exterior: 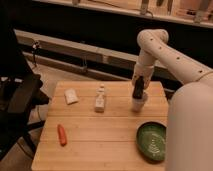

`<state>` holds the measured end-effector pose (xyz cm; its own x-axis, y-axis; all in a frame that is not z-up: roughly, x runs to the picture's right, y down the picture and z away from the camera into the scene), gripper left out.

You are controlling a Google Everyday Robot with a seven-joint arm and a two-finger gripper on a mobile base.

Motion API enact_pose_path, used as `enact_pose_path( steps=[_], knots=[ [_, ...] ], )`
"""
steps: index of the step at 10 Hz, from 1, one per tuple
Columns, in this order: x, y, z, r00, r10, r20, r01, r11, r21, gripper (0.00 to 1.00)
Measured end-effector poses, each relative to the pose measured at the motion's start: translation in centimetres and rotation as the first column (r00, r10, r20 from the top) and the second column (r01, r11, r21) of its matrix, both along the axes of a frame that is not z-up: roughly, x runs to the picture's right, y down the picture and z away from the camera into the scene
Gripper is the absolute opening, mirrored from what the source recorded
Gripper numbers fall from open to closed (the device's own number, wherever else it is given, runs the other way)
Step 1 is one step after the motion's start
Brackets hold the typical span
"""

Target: Place the eraser in the ceramic cup

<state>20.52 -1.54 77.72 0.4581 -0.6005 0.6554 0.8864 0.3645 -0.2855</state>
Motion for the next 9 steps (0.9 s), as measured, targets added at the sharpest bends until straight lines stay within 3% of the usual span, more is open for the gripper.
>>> enact_pose_path(
  steps=[3, 9],
  knots=[
    [0.9, -0.2, 0.1, 0.999, 0.050, -0.010, -0.050, 0.9987, -0.007, 0.77],
    [1.8, -0.3, -0.2, 0.995, 0.101, 0.014, -0.101, 0.9947, 0.018, 0.80]
  ],
)
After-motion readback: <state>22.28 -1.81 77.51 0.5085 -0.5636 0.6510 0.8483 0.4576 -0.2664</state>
